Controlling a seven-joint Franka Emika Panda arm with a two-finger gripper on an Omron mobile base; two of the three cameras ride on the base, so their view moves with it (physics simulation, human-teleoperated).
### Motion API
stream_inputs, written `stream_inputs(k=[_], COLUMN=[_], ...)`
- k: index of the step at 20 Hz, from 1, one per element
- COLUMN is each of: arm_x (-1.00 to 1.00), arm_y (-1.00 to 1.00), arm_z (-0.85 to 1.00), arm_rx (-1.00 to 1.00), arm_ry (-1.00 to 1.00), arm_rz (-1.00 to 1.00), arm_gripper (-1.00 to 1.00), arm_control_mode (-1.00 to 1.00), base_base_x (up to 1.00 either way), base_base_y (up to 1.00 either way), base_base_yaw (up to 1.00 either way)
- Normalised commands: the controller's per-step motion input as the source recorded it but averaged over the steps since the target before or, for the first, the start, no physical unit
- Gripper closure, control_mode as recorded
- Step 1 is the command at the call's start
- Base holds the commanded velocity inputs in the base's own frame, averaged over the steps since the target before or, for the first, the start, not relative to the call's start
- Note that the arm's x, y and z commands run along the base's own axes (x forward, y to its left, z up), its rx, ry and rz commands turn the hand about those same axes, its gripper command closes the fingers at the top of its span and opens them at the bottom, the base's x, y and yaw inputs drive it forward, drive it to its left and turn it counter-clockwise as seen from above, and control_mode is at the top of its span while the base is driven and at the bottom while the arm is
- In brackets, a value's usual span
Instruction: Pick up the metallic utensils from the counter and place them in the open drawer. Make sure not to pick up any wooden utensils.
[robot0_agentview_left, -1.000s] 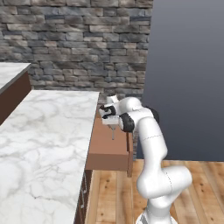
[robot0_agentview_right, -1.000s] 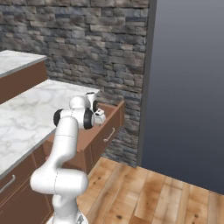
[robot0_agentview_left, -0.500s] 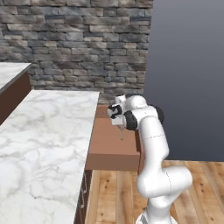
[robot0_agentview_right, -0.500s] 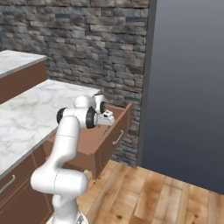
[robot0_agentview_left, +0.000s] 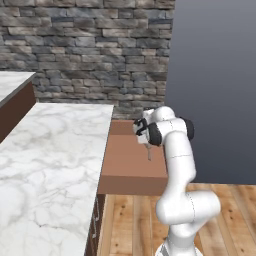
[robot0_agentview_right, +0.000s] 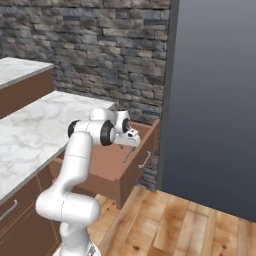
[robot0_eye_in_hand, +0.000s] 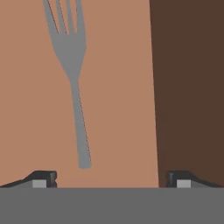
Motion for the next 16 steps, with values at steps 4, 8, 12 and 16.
stream_inputs(k=[4, 8, 12, 16], arm_x=[-0.49, -0.47, -0.7, -0.89], arm_y=[0.07, 0.34, 0.05, 0.11], arm_z=[0.18, 0.86, 1.0, 0.86], arm_rx=[0.0, 0.0, -0.02, 0.0], arm_ry=[-0.01, 0.0, -0.02, 0.0], arm_rz=[0.0, 0.0, 0.0, 0.0], arm_gripper=[-1.0, -1.0, -1.0, -1.0], arm_control_mode=[-1.0, -1.0, -1.0, -1.0], base_base_x=[0.0, 0.0, 0.0, 0.0], base_base_y=[0.0, 0.0, 0.0, 0.0], base_base_yaw=[0.0, 0.0, 0.0, 0.0])
